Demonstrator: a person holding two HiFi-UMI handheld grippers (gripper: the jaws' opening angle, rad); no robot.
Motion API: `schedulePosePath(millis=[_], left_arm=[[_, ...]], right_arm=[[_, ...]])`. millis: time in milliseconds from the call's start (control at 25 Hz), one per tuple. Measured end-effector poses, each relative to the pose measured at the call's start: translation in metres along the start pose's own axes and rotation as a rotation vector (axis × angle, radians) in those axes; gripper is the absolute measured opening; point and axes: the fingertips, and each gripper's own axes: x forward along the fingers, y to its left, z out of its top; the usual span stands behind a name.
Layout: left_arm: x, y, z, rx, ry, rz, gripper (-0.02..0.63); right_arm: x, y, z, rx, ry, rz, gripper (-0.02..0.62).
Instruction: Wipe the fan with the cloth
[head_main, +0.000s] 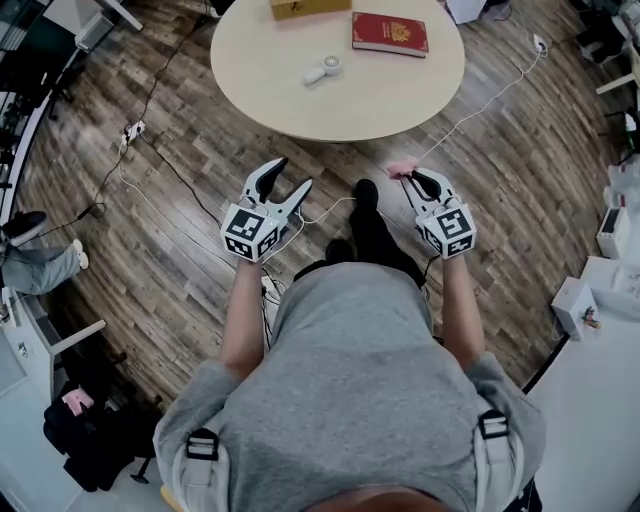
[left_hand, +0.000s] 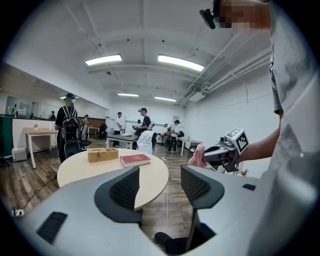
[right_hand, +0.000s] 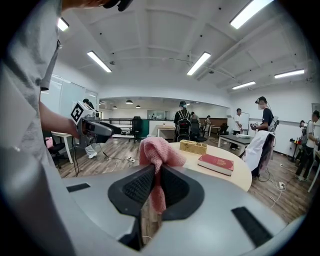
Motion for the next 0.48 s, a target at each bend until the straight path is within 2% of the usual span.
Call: schedulePosePath(millis=[480], left_arm=[[0.07, 0.045, 0.019, -0.006, 0.031, 0.019, 0.267]], right_arm=[[0.073, -0.069, 0.011, 0.016, 0.007, 0.064, 0.04]])
